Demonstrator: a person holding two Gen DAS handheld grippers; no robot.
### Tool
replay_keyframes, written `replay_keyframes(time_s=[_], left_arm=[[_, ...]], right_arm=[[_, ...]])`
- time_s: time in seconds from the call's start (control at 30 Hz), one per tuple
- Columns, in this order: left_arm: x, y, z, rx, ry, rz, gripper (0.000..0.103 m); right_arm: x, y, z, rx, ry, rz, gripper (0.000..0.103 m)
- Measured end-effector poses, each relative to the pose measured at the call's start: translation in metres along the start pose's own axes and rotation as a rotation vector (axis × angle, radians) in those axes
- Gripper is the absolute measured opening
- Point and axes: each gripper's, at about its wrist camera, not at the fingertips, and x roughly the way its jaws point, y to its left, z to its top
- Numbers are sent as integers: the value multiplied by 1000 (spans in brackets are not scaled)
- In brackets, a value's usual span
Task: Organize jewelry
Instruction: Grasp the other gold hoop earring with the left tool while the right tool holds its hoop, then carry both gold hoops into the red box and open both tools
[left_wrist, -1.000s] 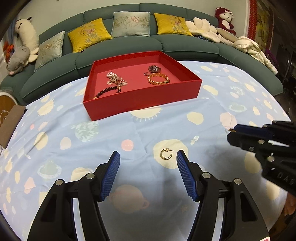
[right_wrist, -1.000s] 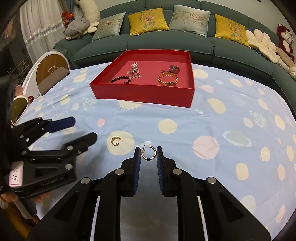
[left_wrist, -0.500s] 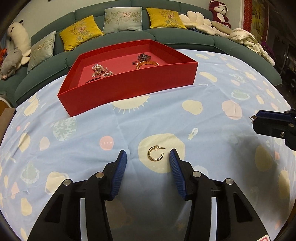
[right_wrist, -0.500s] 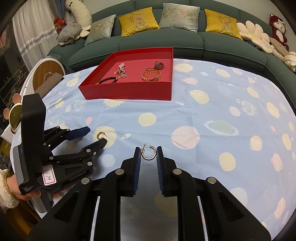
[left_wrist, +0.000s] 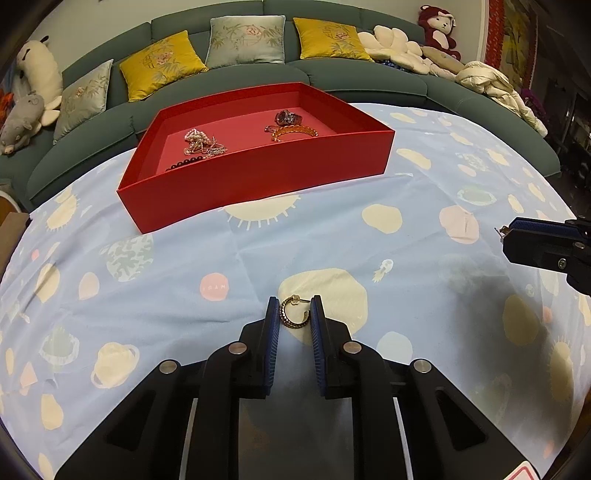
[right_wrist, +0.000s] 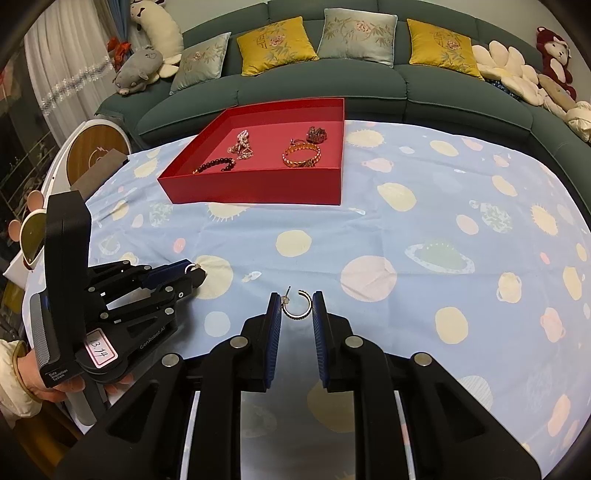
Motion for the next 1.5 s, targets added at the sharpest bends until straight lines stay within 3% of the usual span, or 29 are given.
replay_keyframes(time_s=[0.3,0.57,0.93,1.23,1.5], left_arm=[[-36,0,18,-31,-64,-17,14],[-82,13,52,-85,-175,28,14],[-135,58,101,-179,-338,98,14],[-119,74,146,-194,-365,107,14],[-74,89,170,-233,-308,110,14]], right_arm=[[-10,5,9,-3,-29,13,17],[-35,13,38,9,-123,30,17],[-65,23,90,21,-258,52,17],[-57,31,148,21,-329,63,17],[1,21,176,85,-258,78,17]])
